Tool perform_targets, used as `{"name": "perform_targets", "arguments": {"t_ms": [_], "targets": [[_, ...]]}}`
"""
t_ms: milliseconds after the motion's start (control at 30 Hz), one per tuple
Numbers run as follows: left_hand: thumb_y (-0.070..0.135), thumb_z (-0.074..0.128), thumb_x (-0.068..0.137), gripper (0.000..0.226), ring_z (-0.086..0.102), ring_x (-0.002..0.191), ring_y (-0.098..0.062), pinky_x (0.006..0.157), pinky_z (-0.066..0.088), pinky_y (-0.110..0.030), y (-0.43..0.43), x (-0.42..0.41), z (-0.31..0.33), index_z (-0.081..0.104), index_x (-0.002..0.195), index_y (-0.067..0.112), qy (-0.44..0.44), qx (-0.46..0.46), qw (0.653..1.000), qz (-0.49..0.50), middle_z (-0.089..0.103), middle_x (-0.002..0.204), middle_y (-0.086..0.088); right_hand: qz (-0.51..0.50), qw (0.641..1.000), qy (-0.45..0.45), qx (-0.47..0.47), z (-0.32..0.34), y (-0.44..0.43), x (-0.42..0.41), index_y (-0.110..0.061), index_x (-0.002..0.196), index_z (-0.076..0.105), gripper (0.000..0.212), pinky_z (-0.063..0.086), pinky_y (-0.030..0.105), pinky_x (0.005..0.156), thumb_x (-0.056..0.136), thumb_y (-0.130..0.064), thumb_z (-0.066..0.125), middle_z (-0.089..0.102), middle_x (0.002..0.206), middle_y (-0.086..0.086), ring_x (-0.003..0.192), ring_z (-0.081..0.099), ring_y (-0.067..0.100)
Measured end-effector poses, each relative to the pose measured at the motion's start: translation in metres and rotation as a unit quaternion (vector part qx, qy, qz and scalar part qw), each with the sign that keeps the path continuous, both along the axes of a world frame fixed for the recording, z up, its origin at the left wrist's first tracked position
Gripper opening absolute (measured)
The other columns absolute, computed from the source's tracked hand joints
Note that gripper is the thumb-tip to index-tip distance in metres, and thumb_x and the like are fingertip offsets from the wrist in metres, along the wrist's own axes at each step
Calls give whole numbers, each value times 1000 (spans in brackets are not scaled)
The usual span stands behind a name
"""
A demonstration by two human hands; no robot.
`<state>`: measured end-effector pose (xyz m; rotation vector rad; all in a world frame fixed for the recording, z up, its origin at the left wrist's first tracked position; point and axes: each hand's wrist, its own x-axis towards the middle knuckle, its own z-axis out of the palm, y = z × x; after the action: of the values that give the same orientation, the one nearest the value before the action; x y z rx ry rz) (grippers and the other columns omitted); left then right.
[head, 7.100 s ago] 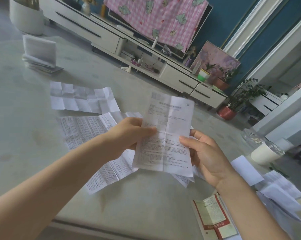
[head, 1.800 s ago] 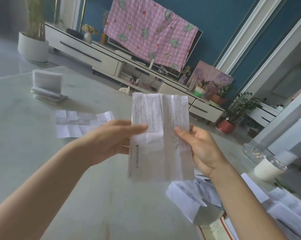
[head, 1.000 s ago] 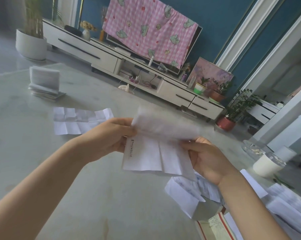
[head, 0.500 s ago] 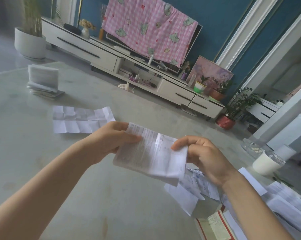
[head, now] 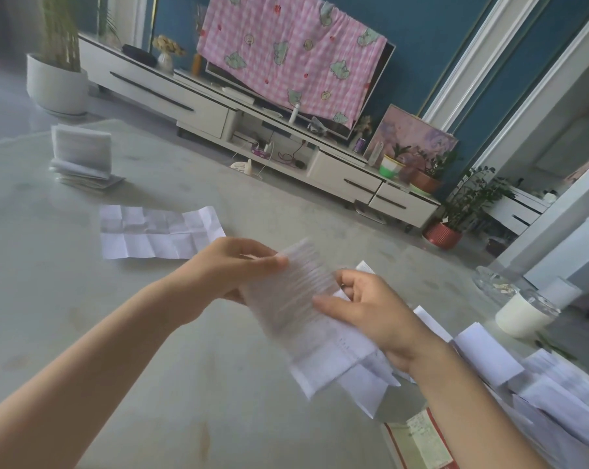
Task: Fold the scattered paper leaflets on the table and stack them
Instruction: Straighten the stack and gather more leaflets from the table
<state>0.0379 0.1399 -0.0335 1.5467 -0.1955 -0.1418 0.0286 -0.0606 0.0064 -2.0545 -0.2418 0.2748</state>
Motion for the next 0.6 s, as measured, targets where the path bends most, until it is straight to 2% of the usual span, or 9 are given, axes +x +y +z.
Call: {"name": "perform_targets", "arguments": {"t_ms": [67, 133, 233, 333, 467, 533, 600], "targets": [[36, 71, 65, 41, 70, 73, -14, 60, 55, -24, -1, -1, 0, 68, 96, 10, 26, -34, 999, -18, 73, 82, -1, -66, 996, -33, 53, -2, -2, 3, -1, 102, 62, 16, 54, 38, 87, 87, -6, 62, 71, 98, 14, 91, 69, 26], [32, 70, 70, 37, 70, 75, -16, 63, 56, -26, -6, -3, -2, 67, 99, 9, 45, -32, 997, -46, 74, 86, -3, -92, 990, -28, 105, -5, -3, 3, 0, 107, 61, 20, 55, 31, 84, 88, -6, 60, 71, 100, 13, 94, 68, 24], [13, 60, 88, 13, 69, 68, -18, 57, 54, -25, -18, -5, -3, 67, 98, 8, 52, -29, 996, -63, 73, 85, -6, -89, 984, -8, 157, -9, -4, 1, -2, 111, 60, 21, 56, 23, 80, 91, -3, 54, 71, 105, 11, 95, 68, 20], [-1, 49, 91, 19, 63, 56, -17, 50, 51, -24, -23, -4, -4, 65, 93, 9, 62, -44, 997, -27, 68, 78, -8, -58, 977, 41, 200, -8, -8, -2, -6, 109, 60, 26, 55, 24, 75, 92, 5, 45, 72, 101, 8, 92, 68, 20], [-9, 36, 89, 33, 60, 52, -16, 48, 49, -22, -23, -3, -6, 62, 81, 9, 78, -53, 995, -21, 66, 68, -6, -39, 984, 49, 170, -8, -13, -5, -10, 82, 66, 31, 48, 20, 61, 90, 8, 43, 66, 78, 6, 72, 59, 19], [-4, 37, 90, 30, 62, 54, -18, 48, 50, -24, -24, -4, -4, 62, 79, 10, 92, -75, 993, -13, 67, 71, -7, -54, 984, 31, 164, -11, -13, -5, -10, 67, 70, 43, 50, 20, 61, 87, 15, 41, 67, 75, 8, 71, 60, 19], [9, 41, 94, 21, 62, 53, -21, 46, 50, -25, -26, -4, -2, 61, 88, 10, 123, -128, 984, -2, 66, 72, -10, -80, 982, 3, 171, -14, -14, -6, -9, 57, 71, 50, 53, 21, 57, 84, 20, 40, 69, 71, 8, 69, 64, 18]]}}
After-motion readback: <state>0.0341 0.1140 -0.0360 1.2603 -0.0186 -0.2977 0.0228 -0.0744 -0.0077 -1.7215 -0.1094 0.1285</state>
